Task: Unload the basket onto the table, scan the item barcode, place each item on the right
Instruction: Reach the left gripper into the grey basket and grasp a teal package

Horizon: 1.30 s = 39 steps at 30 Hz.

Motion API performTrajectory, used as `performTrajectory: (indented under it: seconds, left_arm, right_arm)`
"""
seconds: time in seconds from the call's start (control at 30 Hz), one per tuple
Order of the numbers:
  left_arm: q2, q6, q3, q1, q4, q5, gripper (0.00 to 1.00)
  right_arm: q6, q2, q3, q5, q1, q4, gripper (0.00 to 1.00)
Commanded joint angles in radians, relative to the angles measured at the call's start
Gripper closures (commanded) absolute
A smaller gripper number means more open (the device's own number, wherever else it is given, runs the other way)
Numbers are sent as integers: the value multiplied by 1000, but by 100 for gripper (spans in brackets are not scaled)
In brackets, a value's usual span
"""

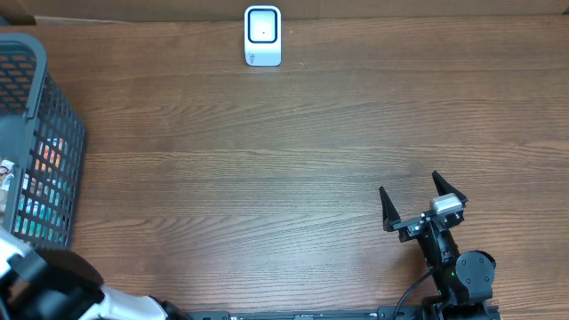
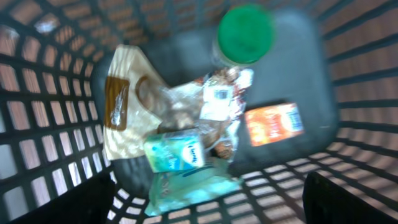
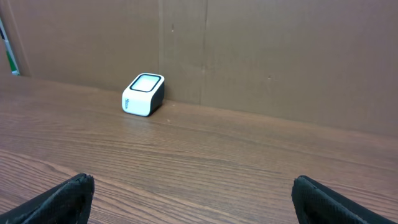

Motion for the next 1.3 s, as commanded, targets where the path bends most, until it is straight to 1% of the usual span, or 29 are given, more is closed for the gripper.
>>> performTrajectory:
  seconds: [0.0,0.1,0.13,0.17,0.27,0.33,0.4,0.53,0.63,0.77,0.97,1.07,1.1,1.13,1.17,1.23,1.27]
  left_arm:
    - [73,52,-3,23,-16,-21,14]
    - [130,84,-3,23,-27,-19,16]
    - [167,84,-3,23,-46,-8,21]
    - [181,85,-3,23,-51,0,23]
    - [257,99,-3,23,-75,18,37]
    - [304,107,-3,23,-88,18,45]
    - [332,110,-3,23,-97,18,49]
    - [373,122,-9,24,-103,18,53]
    - [376,122,-10,23,-97,18,54]
    - [377,125,-10,23,-81,18,47]
    - [377,125,-47,23,-42,18,43]
    - [377,125,-104,23,-5,22,44]
    - [377,125,-121,23,6,24,48]
    - [377,125,-129,23,10,25,53]
    - [377,125,-129,23,11,25,64]
    - [375,125,-124,23,7,25,79]
    - [375,125,-119,23,3,25,89]
  right_arm:
    - [-2,-8,-10,9,5,3,0]
    - [-2,-8,-10,9,5,3,0]
    - [-2,-8,-10,9,5,3,0]
    - [-2,-8,-10,9,5,3,0]
    - [-2,-8,-10,9,5,3,0]
    - [-2,-8,-10,9,5,3,0]
    - [-2,-8,-10,9,5,3,0]
    - [-2,-8,-10,9,5,3,0]
    - [-2,-8,-10,9,5,3,0]
    - [-2,-8,-10,9,5,3,0]
    - [-2,-8,-10,9,5,3,0]
    - [-2,-8,-10,9,5,3,0]
    - [-2,-8,-10,9,5,3,0]
    - [-2,-8,-10,9,5,3,0]
    - [-2,-8,-10,9,5,3,0]
    - [-2,-8,-10,9,5,3,0]
    - [-2,-8,-10,9,5,3,0]
